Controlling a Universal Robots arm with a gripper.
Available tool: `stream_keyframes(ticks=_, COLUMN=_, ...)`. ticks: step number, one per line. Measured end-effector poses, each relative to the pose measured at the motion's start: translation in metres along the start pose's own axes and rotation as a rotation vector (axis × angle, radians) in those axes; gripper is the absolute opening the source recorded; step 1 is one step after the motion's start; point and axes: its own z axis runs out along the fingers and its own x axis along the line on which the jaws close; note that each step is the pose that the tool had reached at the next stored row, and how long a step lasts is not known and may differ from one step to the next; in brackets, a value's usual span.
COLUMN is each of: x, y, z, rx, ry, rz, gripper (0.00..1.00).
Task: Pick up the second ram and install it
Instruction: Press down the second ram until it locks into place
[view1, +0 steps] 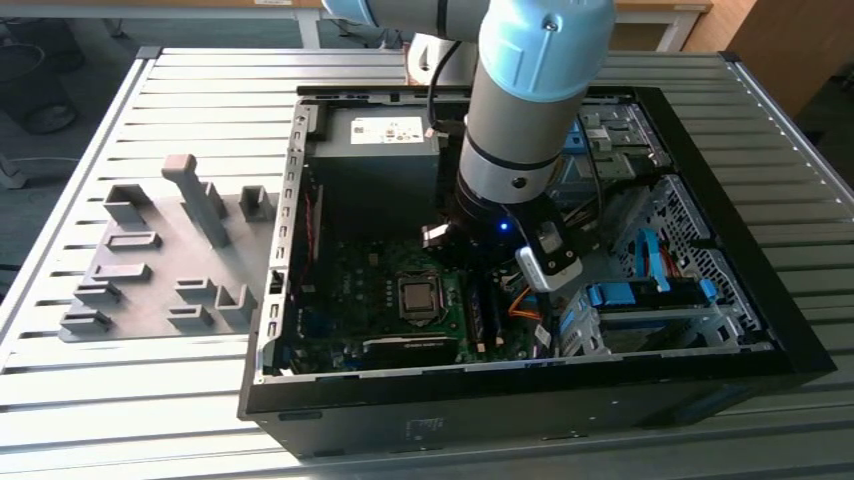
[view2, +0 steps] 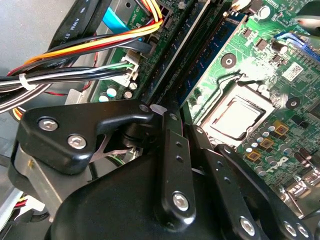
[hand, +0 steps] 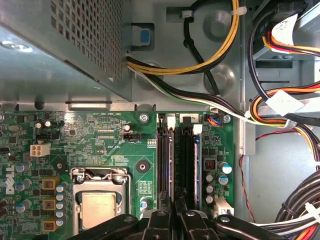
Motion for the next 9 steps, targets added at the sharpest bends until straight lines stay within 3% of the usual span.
stream_keyframes(ticks=2, x=0.0000, y=0.0000, z=0.0000, rx=-0.0001, ry=0.0000, rz=0.000, gripper=0.15)
stream_keyframes(ticks=3, x=0.0000, y=0.0000, z=0.0000, rx=-0.0001, ry=0.0000, rz=0.000, gripper=0.21)
stream_keyframes(ticks=6, x=0.0000, y=0.0001, z=-0.0002, rx=-0.0001, ry=0.0000, rz=0.000, gripper=0.21)
stream_keyframes(ticks=9, x=0.0001, y=0.0001, z=-0.0052, rx=0.0000, ry=0.0007, rz=0.000, gripper=0.21)
